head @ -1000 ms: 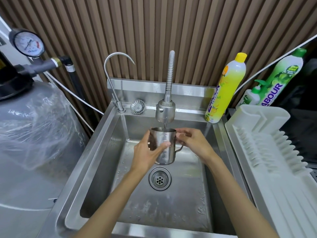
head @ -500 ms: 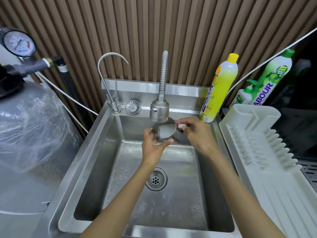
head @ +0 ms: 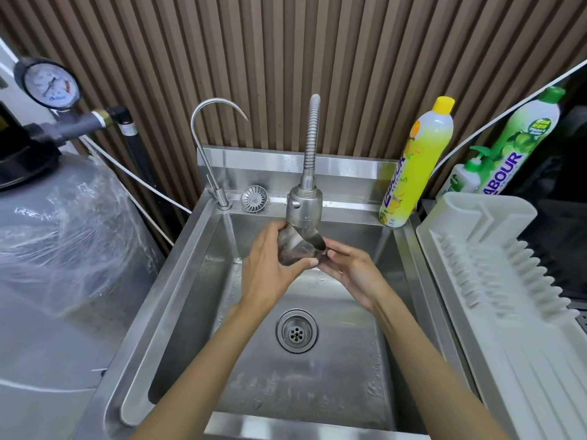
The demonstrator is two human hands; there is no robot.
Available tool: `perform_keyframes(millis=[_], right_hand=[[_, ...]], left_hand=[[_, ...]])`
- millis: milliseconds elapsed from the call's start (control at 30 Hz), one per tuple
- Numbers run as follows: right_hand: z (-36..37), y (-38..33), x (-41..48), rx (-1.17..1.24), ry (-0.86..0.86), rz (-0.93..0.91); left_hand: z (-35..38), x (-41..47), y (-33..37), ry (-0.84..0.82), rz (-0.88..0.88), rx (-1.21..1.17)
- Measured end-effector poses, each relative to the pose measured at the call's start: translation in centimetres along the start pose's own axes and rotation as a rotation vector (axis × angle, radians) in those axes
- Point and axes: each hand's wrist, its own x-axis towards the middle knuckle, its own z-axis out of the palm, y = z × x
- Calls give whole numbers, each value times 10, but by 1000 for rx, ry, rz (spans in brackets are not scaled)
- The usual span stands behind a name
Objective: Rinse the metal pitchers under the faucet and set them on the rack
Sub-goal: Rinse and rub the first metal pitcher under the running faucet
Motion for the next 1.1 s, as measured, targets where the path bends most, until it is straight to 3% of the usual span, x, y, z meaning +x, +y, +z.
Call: perform_keyframes(millis=[167,267,400,533,700,833,1100], right_hand=[[4,-5,-6,-327,203,0],[3,-18,-11,-543,299,-40],[3,-43,-20,-827,317,-114],[7,-58,-28,-1048,388,-227],[8,-56,-30,-933,390,-309],[4,-47,-23,-672,315,-303],[11,-22,-8,-232,155,-251]], left_hand=[[4,3,-4,-109,-155,69],[14,-1,-12,-134,-262,-16],[31,-5,-18,-208,-465,-380],[46,-5,-16,-257,-516,-741],[54,10,-15,-146,-412,-844],[46,24,-12,-40,-275,-766],[9,18,-4,32,22,-282]])
